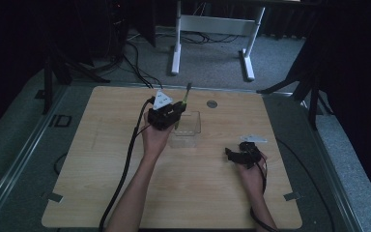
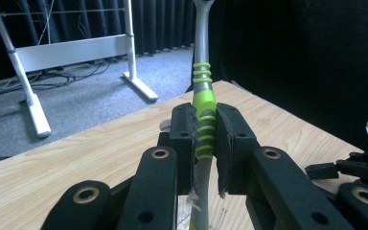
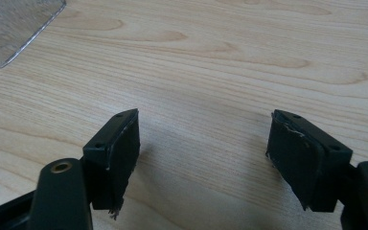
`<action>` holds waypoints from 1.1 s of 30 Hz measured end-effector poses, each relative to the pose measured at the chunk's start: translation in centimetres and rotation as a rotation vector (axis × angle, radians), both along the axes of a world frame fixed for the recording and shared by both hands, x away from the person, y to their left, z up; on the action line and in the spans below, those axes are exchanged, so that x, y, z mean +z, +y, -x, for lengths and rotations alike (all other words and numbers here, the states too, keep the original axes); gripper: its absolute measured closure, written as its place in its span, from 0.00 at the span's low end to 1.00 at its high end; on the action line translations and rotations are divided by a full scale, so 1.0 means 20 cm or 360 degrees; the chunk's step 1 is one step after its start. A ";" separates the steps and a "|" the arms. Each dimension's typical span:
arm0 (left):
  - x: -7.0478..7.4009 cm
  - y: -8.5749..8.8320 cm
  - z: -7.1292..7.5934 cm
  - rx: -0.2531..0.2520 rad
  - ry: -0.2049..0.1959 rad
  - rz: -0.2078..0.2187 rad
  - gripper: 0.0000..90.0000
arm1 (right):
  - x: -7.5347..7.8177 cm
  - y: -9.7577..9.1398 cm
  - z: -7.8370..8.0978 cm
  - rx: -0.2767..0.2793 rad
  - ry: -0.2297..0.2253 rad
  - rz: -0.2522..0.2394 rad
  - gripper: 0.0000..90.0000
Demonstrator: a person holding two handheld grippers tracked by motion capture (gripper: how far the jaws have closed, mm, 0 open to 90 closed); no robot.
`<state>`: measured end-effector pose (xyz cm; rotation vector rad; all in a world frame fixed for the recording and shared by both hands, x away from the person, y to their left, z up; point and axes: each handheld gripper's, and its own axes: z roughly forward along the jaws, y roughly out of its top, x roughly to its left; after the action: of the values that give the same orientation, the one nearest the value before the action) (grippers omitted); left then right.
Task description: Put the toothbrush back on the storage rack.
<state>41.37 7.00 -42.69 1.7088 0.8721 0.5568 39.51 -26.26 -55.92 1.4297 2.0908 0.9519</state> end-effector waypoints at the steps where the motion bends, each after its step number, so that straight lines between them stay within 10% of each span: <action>1: 0.00 0.00 0.00 0.0001 0.0001 -0.0002 0.87 | 0.00 0.00 0.00 0.0000 0.0000 0.0000 0.30; 33: -0.07 -0.01 -0.05 -0.0002 0.0059 -0.0079 0.87 | 0.00 0.00 0.00 0.0000 0.0000 0.0000 0.30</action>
<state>42.34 6.87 -44.15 1.7694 0.8902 0.5512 39.51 -26.25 -55.92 1.4295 2.0910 0.9519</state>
